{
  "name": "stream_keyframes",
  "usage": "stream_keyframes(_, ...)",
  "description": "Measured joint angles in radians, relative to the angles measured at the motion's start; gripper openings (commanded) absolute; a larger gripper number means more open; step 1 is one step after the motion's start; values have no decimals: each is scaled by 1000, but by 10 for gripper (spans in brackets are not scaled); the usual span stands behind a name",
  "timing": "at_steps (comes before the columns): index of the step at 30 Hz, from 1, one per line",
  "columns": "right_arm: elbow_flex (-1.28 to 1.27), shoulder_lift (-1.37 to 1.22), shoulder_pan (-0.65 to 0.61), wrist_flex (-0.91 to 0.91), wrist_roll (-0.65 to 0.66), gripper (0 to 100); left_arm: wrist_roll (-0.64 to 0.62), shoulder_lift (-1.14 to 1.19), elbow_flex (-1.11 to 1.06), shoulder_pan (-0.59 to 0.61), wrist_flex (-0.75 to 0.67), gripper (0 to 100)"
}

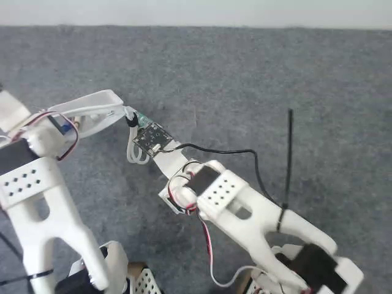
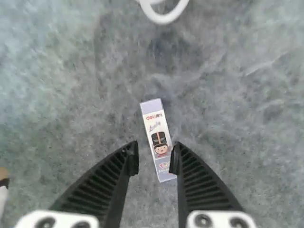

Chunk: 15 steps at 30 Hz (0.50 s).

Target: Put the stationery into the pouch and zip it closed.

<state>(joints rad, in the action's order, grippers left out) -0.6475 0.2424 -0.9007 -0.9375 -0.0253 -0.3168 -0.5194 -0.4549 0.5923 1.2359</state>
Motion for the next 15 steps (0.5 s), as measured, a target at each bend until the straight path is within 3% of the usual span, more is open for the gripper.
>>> stream_keyframes(15,28,-189,-28,48,25,102,0,0,0,0,0,11)
